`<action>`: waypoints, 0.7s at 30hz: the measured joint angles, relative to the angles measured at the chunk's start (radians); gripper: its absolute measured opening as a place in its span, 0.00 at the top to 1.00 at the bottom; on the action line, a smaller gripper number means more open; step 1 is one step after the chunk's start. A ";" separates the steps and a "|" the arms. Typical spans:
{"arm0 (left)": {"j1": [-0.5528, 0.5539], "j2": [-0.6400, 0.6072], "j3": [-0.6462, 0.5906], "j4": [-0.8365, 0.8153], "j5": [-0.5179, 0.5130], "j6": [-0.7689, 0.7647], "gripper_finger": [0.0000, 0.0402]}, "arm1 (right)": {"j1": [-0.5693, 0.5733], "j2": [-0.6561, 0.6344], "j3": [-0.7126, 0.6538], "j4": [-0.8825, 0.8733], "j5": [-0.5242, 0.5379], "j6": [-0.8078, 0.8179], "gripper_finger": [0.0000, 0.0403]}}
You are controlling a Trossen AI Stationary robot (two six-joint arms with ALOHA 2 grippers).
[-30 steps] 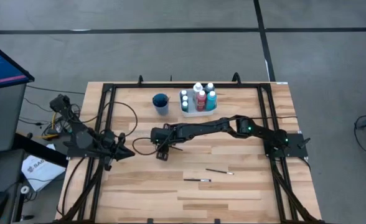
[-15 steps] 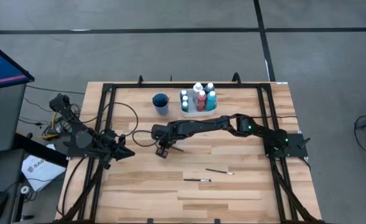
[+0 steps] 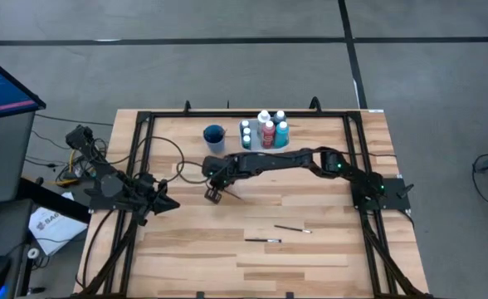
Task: Pick & Place Paint Supplies
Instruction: Put the silver and black paint brush into the blue cup
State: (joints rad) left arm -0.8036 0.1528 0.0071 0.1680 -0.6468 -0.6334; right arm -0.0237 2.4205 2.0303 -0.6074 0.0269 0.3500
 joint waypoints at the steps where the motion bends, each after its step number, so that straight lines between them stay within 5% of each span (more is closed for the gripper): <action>1: 0.000 0.000 0.000 0.000 0.000 0.000 1.00 | -0.004 -0.007 0.001 0.005 0.000 0.000 1.00; 15: 0.000 0.000 0.000 0.008 0.000 0.000 1.00 | -0.048 -0.151 0.003 0.090 0.060 -0.052 1.00; 21: 0.000 0.000 0.000 0.013 0.000 0.000 1.00 | -0.064 -0.182 0.004 -0.131 0.051 -0.098 1.00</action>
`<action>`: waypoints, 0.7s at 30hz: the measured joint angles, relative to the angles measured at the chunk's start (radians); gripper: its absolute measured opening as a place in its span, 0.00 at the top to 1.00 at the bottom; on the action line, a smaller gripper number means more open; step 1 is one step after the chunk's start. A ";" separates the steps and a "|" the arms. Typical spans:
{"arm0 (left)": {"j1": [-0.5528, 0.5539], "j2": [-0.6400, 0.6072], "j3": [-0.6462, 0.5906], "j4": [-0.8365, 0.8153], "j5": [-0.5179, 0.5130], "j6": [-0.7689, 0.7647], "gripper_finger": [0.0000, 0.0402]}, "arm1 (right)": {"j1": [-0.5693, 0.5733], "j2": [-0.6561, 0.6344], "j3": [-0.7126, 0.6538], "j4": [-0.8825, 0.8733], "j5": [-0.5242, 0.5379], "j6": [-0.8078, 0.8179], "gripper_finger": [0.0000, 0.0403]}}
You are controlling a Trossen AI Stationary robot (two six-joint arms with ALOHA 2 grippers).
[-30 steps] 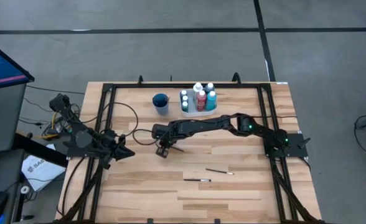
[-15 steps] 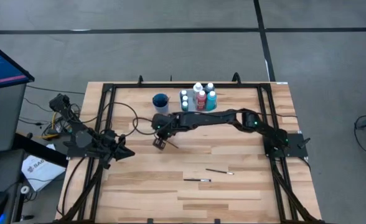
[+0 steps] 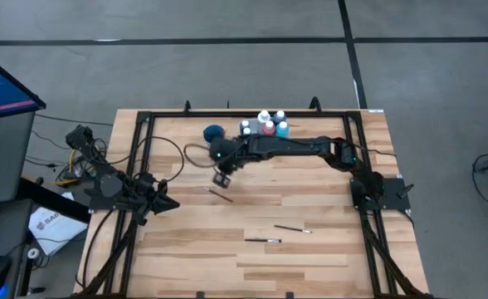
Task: Pick & Place Paint Supplies
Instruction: Put the silver and black paint brush into the blue cup
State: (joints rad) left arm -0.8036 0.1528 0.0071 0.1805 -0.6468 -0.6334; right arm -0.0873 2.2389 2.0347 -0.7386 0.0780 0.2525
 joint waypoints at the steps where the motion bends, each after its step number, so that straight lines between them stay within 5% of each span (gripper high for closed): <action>1: 0.000 0.000 0.000 0.001 0.000 0.000 1.00 | 0.004 0.001 -0.001 -0.052 -0.001 -0.001 0.99; 6: 0.000 0.000 0.000 0.002 0.000 0.000 1.00 | 0.024 0.001 -0.001 -0.166 0.001 0.033 0.91; 15: 0.000 0.000 0.000 0.005 0.000 0.000 1.00 | 0.082 0.073 0.003 -0.072 -0.003 0.154 0.65; 21: 0.000 0.001 0.000 0.015 -0.001 0.000 1.00 | 0.078 0.138 -0.001 -0.036 -0.013 0.183 0.61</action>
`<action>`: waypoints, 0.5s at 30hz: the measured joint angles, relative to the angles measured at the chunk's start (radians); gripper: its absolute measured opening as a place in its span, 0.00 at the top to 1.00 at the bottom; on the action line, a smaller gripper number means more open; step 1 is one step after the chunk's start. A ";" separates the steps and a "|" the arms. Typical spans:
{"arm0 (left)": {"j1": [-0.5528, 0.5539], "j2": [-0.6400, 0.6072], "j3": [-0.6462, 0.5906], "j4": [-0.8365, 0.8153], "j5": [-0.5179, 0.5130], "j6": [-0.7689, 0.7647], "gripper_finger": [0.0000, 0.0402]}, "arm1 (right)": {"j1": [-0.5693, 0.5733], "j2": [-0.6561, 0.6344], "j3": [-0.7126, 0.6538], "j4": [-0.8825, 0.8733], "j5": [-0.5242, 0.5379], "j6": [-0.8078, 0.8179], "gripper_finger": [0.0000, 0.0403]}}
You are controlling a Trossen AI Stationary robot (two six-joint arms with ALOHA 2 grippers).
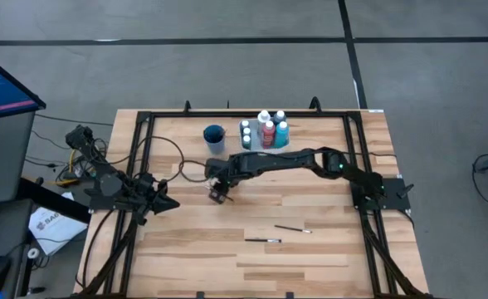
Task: Pick & Place Paint Supplies
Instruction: Put the silver and black paint brush into the blue cup
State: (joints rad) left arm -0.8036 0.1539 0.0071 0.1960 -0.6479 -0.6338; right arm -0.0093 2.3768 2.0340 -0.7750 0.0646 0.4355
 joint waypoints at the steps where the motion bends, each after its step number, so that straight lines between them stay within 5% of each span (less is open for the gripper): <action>1: 0.000 0.003 0.000 0.001 -0.003 0.000 1.00 | 0.000 0.014 -0.001 0.028 -0.010 0.000 0.62; 15: 0.000 0.014 0.000 0.031 -0.009 -0.002 1.00 | 0.020 0.081 0.004 -0.013 0.000 0.024 0.69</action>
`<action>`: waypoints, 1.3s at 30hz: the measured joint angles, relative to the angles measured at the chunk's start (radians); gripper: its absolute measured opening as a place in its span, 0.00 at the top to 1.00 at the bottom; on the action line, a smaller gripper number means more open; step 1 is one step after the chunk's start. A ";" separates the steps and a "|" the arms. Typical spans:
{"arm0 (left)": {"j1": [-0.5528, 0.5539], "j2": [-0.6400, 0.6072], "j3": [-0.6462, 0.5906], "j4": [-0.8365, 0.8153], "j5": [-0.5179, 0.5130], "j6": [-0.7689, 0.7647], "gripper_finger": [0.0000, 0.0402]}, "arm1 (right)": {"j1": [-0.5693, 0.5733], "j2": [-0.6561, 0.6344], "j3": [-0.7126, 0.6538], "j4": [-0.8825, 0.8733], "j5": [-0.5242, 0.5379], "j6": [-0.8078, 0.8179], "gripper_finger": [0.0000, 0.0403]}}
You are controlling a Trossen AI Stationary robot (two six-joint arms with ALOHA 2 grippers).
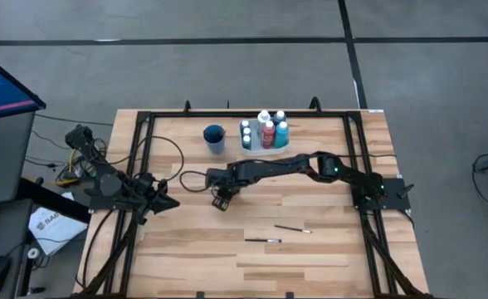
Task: Pick & Place Paint Supplies
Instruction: Put the silver and black paint brush into the blue cup
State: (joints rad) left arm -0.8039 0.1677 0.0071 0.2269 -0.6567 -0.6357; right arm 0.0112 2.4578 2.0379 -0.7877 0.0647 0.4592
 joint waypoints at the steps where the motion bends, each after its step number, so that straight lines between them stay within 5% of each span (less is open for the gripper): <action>1: 0.000 0.000 0.000 0.001 0.000 0.000 1.00 | -0.003 0.000 0.002 -0.026 0.007 -0.001 0.73; 8: 0.000 0.000 0.000 0.002 -0.001 0.001 1.00 | 0.006 -0.004 0.003 -0.117 0.000 -0.081 0.98; 20: 0.000 0.000 0.000 0.026 -0.001 0.002 1.00 | 0.067 -0.011 -0.041 -0.413 -0.016 -0.047 1.00; 39: 0.000 0.000 0.000 0.053 -0.001 0.002 1.00 | 0.078 -0.106 -0.051 -0.405 -0.090 -0.047 1.00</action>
State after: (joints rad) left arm -0.8040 0.1674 0.0071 0.2802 -0.6579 -0.6339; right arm 0.0891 2.3519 1.9874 -1.1924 -0.0257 0.4126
